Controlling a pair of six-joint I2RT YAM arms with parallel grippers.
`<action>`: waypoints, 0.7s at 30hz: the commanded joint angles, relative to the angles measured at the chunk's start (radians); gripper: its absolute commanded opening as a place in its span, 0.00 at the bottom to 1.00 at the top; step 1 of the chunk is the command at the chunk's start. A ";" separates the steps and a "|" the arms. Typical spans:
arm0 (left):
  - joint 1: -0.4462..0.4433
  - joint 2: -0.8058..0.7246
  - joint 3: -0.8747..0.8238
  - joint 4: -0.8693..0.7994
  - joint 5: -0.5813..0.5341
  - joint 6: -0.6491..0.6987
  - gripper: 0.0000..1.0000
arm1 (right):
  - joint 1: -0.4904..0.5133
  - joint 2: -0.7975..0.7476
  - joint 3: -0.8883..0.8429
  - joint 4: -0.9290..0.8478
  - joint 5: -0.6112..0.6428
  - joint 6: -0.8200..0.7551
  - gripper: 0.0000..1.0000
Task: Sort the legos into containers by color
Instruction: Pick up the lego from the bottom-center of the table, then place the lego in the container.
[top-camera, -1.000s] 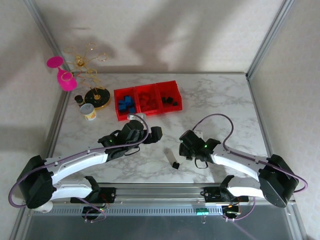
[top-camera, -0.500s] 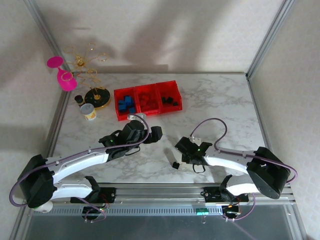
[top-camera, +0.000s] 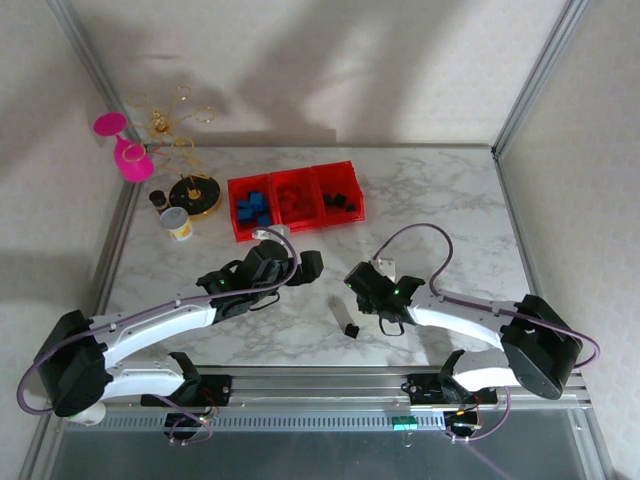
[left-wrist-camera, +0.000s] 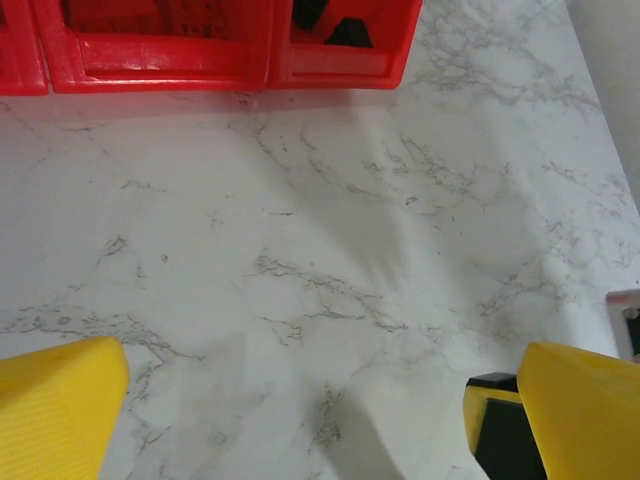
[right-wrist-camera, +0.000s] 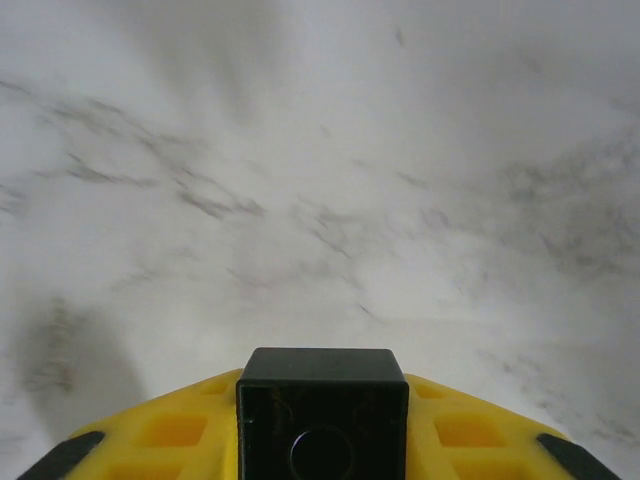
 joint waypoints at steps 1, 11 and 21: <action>0.012 -0.035 0.032 -0.019 -0.041 0.006 1.00 | -0.054 0.003 0.086 0.049 0.052 -0.111 0.32; 0.121 -0.036 0.088 -0.022 -0.003 0.014 1.00 | -0.231 0.274 0.348 0.280 0.007 -0.377 0.33; 0.222 -0.006 0.109 -0.009 0.046 0.034 1.00 | -0.339 0.590 0.661 0.369 -0.032 -0.492 0.32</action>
